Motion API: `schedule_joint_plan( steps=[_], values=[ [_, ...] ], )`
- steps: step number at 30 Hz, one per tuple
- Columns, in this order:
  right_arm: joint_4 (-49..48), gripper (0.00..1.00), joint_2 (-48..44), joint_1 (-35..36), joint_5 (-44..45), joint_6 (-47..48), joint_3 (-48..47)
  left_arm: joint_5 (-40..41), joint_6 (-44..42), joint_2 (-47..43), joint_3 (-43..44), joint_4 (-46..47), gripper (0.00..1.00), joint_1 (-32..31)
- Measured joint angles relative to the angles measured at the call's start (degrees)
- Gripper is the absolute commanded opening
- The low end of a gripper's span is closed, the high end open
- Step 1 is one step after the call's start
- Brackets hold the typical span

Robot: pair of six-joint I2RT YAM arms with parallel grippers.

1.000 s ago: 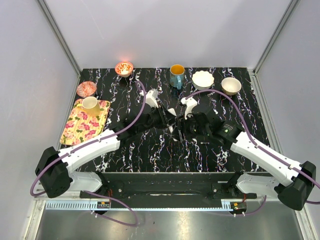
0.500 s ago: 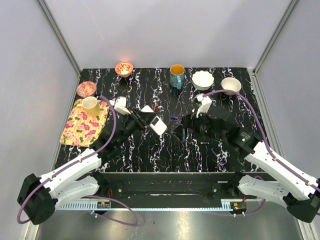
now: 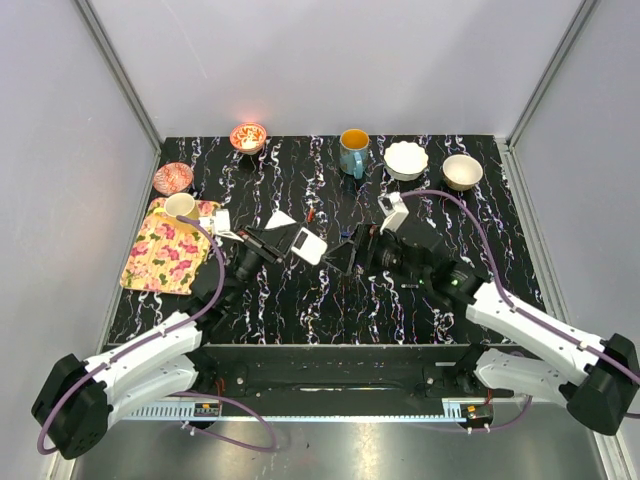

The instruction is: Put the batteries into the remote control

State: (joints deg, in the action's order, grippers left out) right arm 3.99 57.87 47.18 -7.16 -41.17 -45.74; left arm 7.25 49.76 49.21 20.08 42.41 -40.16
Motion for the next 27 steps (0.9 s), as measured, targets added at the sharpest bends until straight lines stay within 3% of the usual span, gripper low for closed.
schedule_joint_plan(
  steps=[8,27],
  values=[
    [-12.02,0.78,5.90,-2.08,-6.05,-7.28,1.66,0.46,-0.11,-0.59,0.02,1.16,0.00,-0.13],
    [-23.91,0.54,12.85,-3.85,-11.02,-14.03,2.29,0.31,-0.39,-1.62,0.02,0.68,0.00,-0.20]
  ],
)
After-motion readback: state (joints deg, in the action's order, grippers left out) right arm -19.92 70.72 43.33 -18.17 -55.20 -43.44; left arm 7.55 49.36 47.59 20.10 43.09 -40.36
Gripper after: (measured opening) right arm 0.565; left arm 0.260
